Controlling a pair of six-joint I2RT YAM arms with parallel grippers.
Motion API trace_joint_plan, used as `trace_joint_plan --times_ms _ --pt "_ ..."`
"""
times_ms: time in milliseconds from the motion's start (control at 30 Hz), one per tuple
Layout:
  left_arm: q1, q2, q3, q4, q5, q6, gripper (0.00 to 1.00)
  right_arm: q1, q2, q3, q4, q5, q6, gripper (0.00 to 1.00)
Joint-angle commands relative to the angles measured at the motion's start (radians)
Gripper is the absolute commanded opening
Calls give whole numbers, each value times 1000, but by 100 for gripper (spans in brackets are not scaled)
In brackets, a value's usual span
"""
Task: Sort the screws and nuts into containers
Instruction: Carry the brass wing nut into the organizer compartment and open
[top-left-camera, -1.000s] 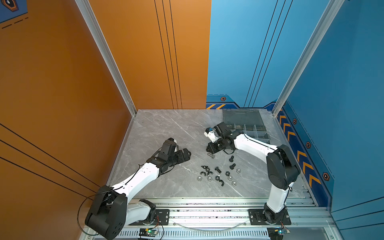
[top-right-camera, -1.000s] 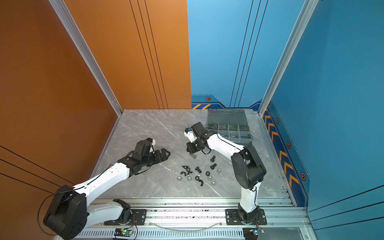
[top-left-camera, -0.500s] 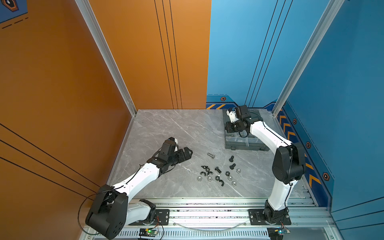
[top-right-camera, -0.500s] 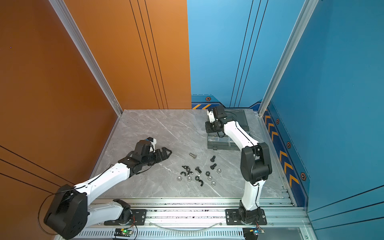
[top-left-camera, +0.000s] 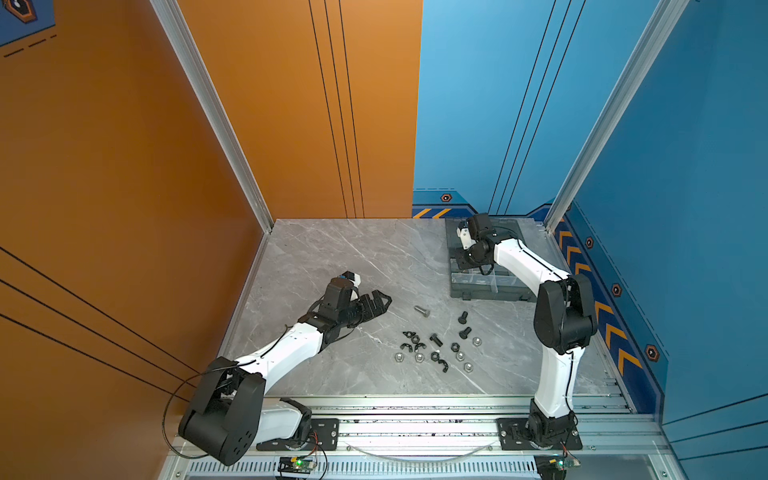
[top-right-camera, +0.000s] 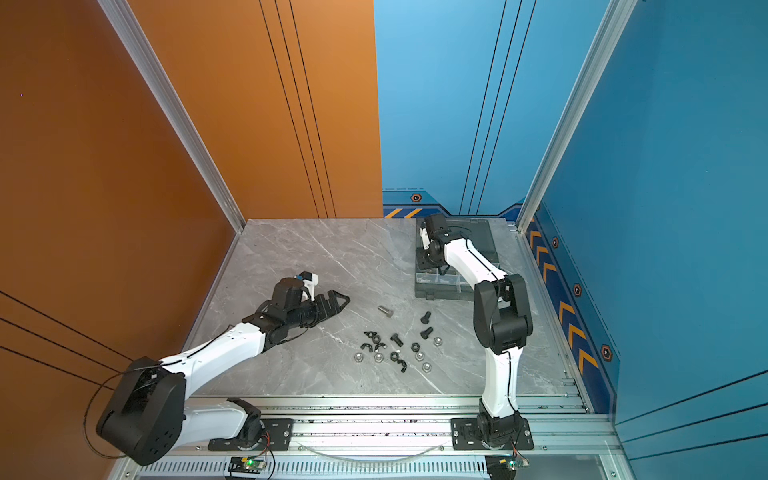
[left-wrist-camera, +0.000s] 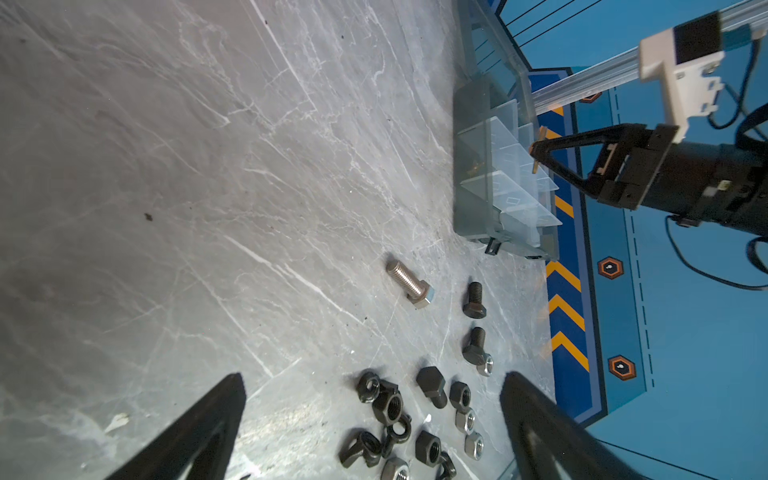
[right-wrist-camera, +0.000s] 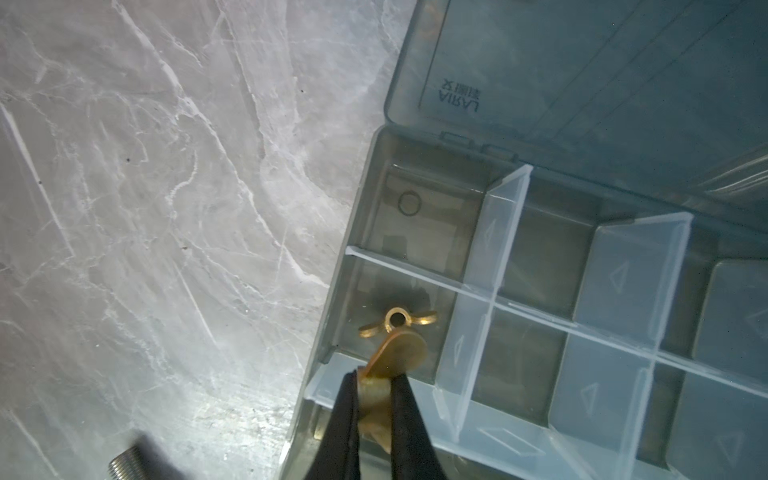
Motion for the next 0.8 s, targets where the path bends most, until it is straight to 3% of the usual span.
trace_joint_plan --times_ms 0,233,400,667,767 --pt "8 17 -15 49 43 -15 98 -12 32 35 -33 37 -29 0" --pt "7 36 -3 60 47 -21 98 -13 54 39 -33 38 -39 0" --pt "3 30 -1 59 44 -15 98 -11 83 39 -33 34 -37 8" --pt "2 18 -12 57 41 -16 98 -10 68 45 -55 26 -32 42" --pt "2 7 -16 58 37 -12 98 -7 10 39 -62 19 -36 46"
